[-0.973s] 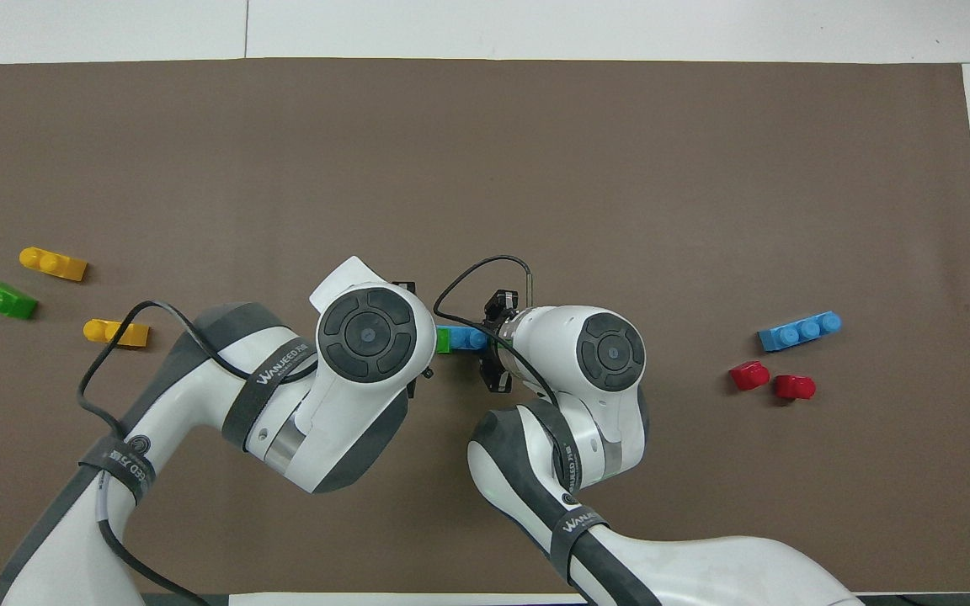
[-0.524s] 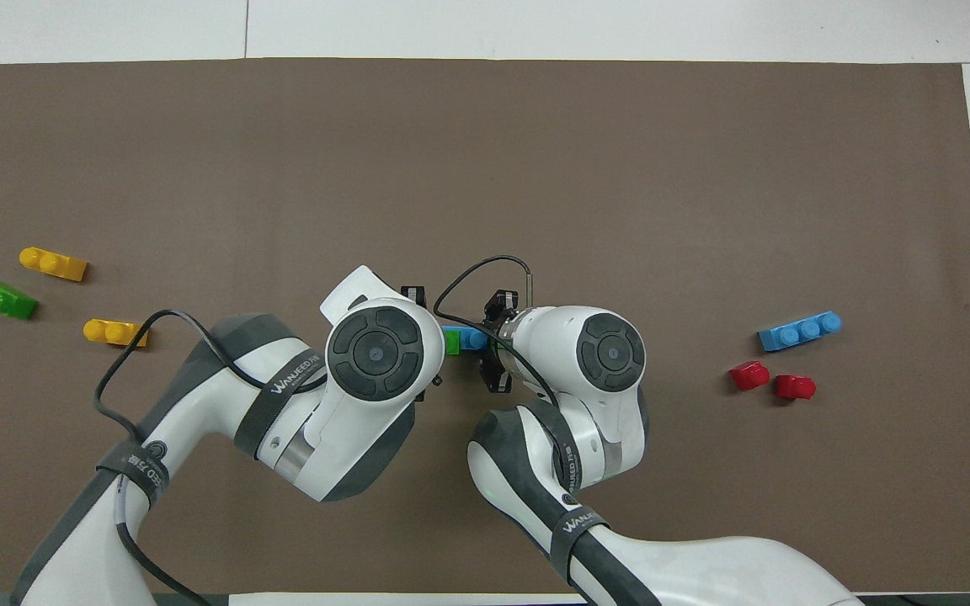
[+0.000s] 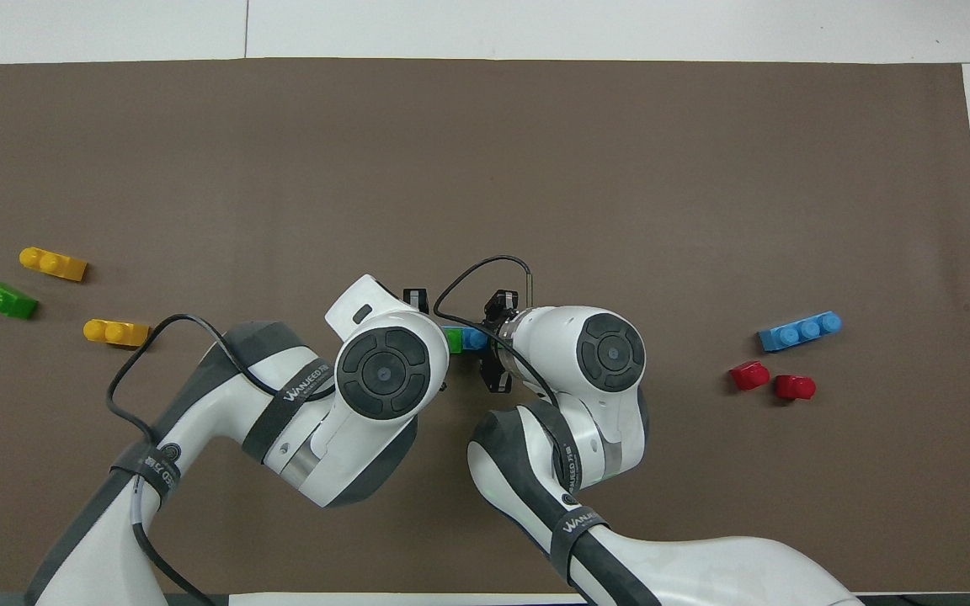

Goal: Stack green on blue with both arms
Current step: 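Press the green brick onto the blue brick end between both grippers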

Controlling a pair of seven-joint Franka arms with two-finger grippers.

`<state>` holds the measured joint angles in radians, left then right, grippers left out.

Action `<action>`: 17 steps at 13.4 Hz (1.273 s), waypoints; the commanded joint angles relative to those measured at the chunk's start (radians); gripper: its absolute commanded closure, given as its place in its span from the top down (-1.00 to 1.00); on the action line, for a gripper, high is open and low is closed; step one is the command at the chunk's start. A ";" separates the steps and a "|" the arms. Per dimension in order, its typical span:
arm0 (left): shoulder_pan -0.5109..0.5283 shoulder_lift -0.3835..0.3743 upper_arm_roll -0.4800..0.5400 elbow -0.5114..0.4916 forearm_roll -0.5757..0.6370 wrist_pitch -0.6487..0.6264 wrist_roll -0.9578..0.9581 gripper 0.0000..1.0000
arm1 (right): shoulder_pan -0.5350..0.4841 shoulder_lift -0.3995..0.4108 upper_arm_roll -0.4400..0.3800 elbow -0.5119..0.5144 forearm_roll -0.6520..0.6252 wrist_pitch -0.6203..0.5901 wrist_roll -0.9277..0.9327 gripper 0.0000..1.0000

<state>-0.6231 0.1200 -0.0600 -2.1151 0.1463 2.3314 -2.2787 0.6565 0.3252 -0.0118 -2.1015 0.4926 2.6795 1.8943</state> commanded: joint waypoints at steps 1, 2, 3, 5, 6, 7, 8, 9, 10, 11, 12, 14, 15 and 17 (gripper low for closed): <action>-0.018 0.013 0.017 -0.020 0.051 0.045 -0.054 -1.00 | 0.011 -0.005 -0.004 -0.032 0.024 0.025 -0.006 -1.00; -0.018 0.027 0.017 -0.020 0.077 0.060 -0.083 -1.00 | 0.011 -0.005 -0.004 -0.032 0.024 0.025 -0.006 -1.00; -0.018 0.041 0.017 -0.019 0.102 0.077 -0.116 -1.00 | 0.009 -0.005 -0.004 -0.032 0.024 0.025 -0.006 -1.00; -0.021 0.059 0.016 -0.016 0.122 0.085 -0.137 -1.00 | 0.009 -0.005 -0.004 -0.032 0.024 0.025 -0.006 -1.00; -0.024 0.061 0.017 -0.016 0.124 0.088 -0.139 -1.00 | 0.009 -0.005 -0.004 -0.032 0.024 0.025 -0.006 -1.00; -0.024 0.066 0.017 -0.016 0.127 0.088 -0.139 -1.00 | 0.009 -0.005 -0.004 -0.032 0.024 0.025 -0.006 -1.00; -0.024 0.069 0.016 -0.016 0.134 0.089 -0.139 -1.00 | 0.009 -0.005 -0.004 -0.032 0.024 0.025 -0.006 -1.00; -0.026 0.072 0.015 -0.019 0.136 0.089 -0.139 -1.00 | 0.009 -0.005 -0.004 -0.032 0.024 0.025 -0.006 -1.00; -0.030 0.076 0.015 -0.017 0.136 0.089 -0.139 -1.00 | 0.009 -0.005 -0.004 -0.032 0.024 0.025 -0.006 -1.00; -0.030 0.076 0.015 -0.017 0.139 0.089 -0.128 -1.00 | 0.009 -0.005 -0.004 -0.032 0.024 0.025 -0.006 -1.00; -0.027 0.076 0.015 -0.016 0.139 0.088 -0.116 -0.99 | 0.008 -0.005 -0.004 -0.032 0.024 0.025 -0.006 -1.00; -0.018 0.066 0.015 -0.011 0.139 0.080 -0.085 1.00 | 0.006 -0.005 -0.004 -0.032 0.024 0.025 -0.006 -1.00; -0.014 0.058 0.015 -0.010 0.139 0.075 -0.070 1.00 | 0.005 -0.005 -0.004 -0.032 0.024 0.025 -0.006 -1.00; 0.009 0.034 0.014 -0.008 0.141 0.053 -0.035 1.00 | 0.005 -0.005 -0.004 -0.031 0.024 0.023 -0.004 -1.00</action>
<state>-0.6312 0.1811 -0.0491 -2.1187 0.2640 2.3999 -2.3494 0.6572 0.3251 -0.0124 -2.1019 0.4929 2.6804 1.8943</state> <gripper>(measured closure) 0.260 0.652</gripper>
